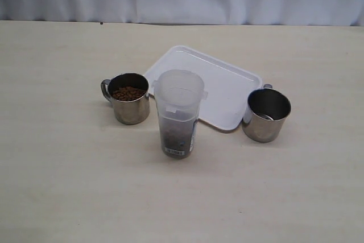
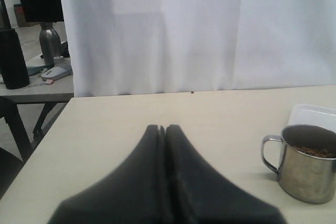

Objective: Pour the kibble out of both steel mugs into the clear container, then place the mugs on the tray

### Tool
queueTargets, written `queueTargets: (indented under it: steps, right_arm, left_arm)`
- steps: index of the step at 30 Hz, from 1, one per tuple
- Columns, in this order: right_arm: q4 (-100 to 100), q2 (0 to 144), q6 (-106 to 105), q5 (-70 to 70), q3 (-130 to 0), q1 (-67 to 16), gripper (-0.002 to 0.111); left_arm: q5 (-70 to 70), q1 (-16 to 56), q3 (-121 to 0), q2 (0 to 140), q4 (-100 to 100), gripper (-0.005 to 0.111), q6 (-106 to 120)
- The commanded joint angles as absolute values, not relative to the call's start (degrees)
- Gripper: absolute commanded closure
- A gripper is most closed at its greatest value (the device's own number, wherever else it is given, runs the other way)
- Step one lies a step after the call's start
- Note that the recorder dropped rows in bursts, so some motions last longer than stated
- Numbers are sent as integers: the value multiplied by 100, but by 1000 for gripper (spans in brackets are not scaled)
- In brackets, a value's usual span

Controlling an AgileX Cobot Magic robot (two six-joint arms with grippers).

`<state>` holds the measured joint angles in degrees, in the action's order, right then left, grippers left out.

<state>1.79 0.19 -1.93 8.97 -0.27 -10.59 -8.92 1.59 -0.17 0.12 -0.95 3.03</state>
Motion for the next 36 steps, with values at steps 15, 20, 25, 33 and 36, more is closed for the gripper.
queueTargets:
  steps: [15,20,25,33,36]
  right_arm:
    - [173,0,-209,926,0,-733,103]
    - [173,0,-209,926,0,-733,103]
    - [173,0,-209,926,0,-733,103]
    - [173,0,-209,926,0,-733,103]
    - [173,0,-209,926,0,-733,103]
  left_arm:
    - [-814,204,0,0,-82,107,296]
    - [-814,204,0,0,-82,107,296]
    - [-801,204,0,0,-82,107,296]
    - [589,204,0,0,53,107,273]
    - [285,204,0,14,65,107,255]
